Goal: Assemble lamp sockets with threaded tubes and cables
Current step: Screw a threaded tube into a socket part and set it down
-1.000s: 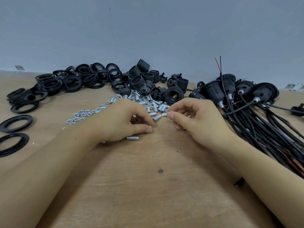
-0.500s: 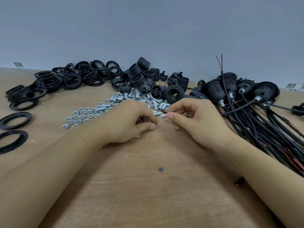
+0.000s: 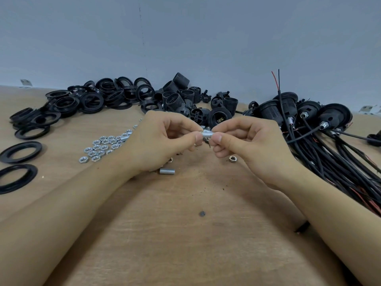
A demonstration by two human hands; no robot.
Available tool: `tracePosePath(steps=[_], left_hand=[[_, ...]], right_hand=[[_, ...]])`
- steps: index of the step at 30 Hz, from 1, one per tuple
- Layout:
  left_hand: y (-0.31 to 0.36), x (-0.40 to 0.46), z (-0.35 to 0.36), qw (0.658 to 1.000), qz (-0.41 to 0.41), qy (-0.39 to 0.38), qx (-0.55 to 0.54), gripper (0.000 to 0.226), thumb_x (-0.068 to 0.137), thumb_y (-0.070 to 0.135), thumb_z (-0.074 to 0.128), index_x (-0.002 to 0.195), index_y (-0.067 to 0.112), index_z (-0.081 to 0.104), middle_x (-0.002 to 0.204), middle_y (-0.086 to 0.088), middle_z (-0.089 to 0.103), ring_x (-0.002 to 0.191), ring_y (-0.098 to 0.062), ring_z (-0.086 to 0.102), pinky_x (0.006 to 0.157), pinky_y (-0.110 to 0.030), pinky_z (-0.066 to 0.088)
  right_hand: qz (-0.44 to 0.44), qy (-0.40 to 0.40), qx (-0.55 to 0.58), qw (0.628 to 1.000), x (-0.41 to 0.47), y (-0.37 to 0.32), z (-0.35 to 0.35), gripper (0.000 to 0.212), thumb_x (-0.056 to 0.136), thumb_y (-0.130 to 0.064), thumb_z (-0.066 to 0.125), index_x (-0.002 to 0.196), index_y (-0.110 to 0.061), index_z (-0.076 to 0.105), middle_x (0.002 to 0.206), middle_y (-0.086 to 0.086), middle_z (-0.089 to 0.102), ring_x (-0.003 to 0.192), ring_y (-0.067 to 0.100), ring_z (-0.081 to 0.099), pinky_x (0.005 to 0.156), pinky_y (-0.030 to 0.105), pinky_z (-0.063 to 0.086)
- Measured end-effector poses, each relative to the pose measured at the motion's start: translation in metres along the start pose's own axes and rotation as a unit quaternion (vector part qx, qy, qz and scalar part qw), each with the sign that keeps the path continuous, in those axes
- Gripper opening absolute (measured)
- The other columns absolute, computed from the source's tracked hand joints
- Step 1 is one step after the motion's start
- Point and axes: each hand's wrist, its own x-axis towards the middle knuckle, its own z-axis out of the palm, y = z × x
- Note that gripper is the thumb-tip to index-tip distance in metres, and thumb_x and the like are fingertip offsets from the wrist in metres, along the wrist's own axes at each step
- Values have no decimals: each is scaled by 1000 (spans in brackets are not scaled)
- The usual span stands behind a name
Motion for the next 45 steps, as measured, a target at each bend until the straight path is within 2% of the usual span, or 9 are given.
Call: tracePosePath(steps=[11,18,21,25,29,33,37,42,45], left_hand=[[4,2,-1,995,-19,-3,-100,17,86,7,71,101,1,73,90,-12,77,80,-22,75,73,-23,58],[7,2,-2,990,22,0,-138,21,72,1,81,85,17,78,95,-6,78,95,-21,74,84,-28,57],[6,3,-6,976,21,14,-218,32,70,-7,63,87,15,79,95,-9,77,98,-22,71,90,-36,56],[8,2,-5,990,30,-2,-140,51,70,-2,55,118,11,64,107,-8,75,114,-22,66,95,-36,53],[10,3,-8,979,47,70,-186,51,66,-4,43,110,6,66,65,-4,71,95,-24,70,91,-34,51],[11,-1,0,996,50,29,-69,66,66,-4,48,131,7,55,103,-5,77,110,-18,67,94,-32,51],[12,-1,-4,986,83,101,-104,64,61,-6,41,121,6,59,64,1,71,87,-23,68,84,-35,52],[14,-7,3,998,61,22,-2,77,70,-2,50,145,11,41,120,0,71,115,-30,63,98,-53,47],[14,-10,6,995,89,12,37,81,73,-5,49,150,9,29,109,1,74,120,-24,61,101,-47,47]], right_hand=[[-135,21,-101,985,-5,-1,3,26,83,-7,75,87,-33,73,85,-9,74,79,16,72,72,36,61],[-80,26,-81,993,-3,1,4,4,89,-15,70,86,-13,73,74,7,71,66,24,67,60,29,59],[-66,34,-72,995,-1,2,3,5,89,-16,70,86,-12,72,74,7,71,65,20,68,60,28,57],[-54,40,-63,996,1,4,0,8,90,-19,69,88,-11,71,75,8,71,66,19,69,62,31,58],[-45,42,-51,997,2,5,0,9,90,-16,69,89,-8,71,76,10,72,66,19,69,63,28,57],[-42,38,-46,997,2,4,1,5,91,-12,68,88,-10,71,75,8,72,66,17,68,62,25,55],[-41,24,-41,998,1,3,2,4,89,-12,68,87,-11,71,75,7,71,66,17,68,62,24,54],[-28,35,-51,998,2,4,1,5,90,-12,68,87,-10,71,75,9,71,66,19,68,62,27,56],[-12,60,-72,996,3,7,-1,6,91,-12,67,89,-8,71,76,11,71,65,19,68,62,29,56]])
